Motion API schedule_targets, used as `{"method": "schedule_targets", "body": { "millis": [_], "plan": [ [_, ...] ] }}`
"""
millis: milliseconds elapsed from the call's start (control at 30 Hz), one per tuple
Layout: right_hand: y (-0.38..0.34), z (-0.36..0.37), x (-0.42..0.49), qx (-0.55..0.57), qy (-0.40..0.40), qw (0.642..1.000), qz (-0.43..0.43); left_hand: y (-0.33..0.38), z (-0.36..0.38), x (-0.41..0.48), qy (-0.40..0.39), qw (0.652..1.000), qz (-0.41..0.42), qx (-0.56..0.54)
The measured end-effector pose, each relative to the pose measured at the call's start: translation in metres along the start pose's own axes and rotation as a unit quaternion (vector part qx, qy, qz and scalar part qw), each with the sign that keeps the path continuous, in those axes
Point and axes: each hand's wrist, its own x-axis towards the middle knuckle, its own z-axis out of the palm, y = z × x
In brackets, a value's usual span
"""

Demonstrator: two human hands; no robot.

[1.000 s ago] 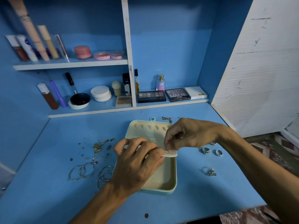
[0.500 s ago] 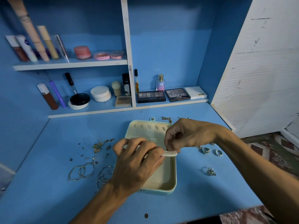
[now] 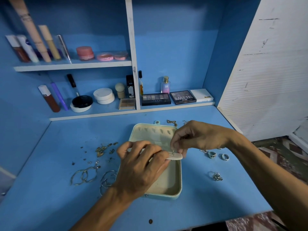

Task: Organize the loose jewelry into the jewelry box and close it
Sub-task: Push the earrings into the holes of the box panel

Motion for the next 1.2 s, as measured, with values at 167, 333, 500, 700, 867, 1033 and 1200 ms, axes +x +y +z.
{"method": "schedule_targets", "body": {
  "millis": [167, 333, 500, 700, 867, 1033, 1200],
  "plan": [
    [0.001, 0.001, 0.002, -0.001, -0.004, 1.000, -0.019, 0.000, 0.000, 0.000, 0.001, 1.000, -0.003, -0.002],
    [-0.004, 0.004, 0.002, -0.016, -0.006, 1.000, -0.012, 0.001, 0.000, 0.001, 0.002, 1.000, 0.000, 0.001],
    [-0.009, 0.008, 0.002, -0.028, -0.009, 1.000, -0.005, 0.001, -0.002, 0.000, -0.001, 1.000, 0.011, 0.008],
    [-0.006, 0.016, -0.001, -0.027, 0.010, 0.999, -0.019, 0.000, -0.008, -0.001, -0.041, 0.998, 0.056, -0.010],
    [-0.005, 0.020, -0.004, -0.030, 0.012, 0.999, -0.021, 0.001, -0.011, 0.000, -0.075, 0.994, 0.084, -0.007],
    [-0.009, 0.023, -0.004, -0.060, 0.022, 0.998, -0.008, 0.000, -0.011, 0.000, -0.084, 0.992, 0.098, -0.005],
    [-0.012, 0.026, -0.001, -0.076, 0.023, 0.997, 0.003, 0.000, -0.009, -0.002, -0.078, 0.991, 0.110, -0.006]
  ]
}}
